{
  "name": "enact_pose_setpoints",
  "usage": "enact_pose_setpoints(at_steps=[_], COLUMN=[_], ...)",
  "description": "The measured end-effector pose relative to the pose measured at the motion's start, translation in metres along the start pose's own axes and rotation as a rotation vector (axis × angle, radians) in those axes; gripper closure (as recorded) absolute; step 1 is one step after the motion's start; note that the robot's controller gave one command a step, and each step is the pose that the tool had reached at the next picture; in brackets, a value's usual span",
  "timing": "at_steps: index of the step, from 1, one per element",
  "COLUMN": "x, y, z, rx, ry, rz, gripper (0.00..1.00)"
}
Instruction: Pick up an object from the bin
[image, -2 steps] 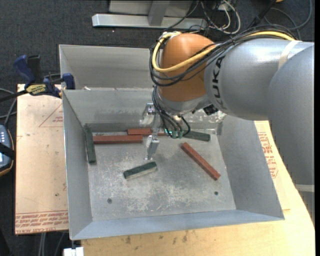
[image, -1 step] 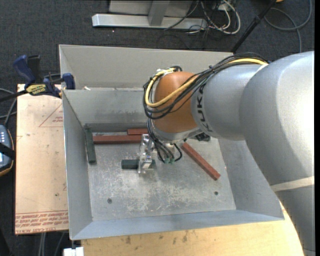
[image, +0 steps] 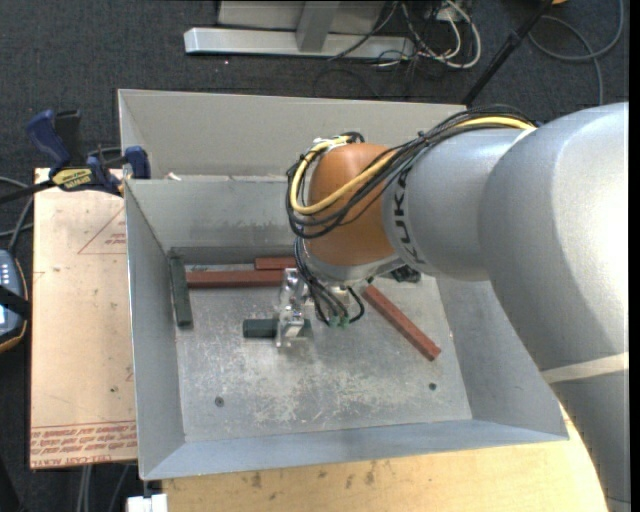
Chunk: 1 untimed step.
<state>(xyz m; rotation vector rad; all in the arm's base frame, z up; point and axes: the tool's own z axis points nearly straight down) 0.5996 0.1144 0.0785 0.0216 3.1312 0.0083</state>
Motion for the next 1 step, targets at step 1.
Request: enact_pose_setpoints(at_steps=[1], x=[0.0105], y=[0.0186], z=[-0.1314], rx=[0.004], ry=[0.007], rz=[-0.030], gripper=[1.00])
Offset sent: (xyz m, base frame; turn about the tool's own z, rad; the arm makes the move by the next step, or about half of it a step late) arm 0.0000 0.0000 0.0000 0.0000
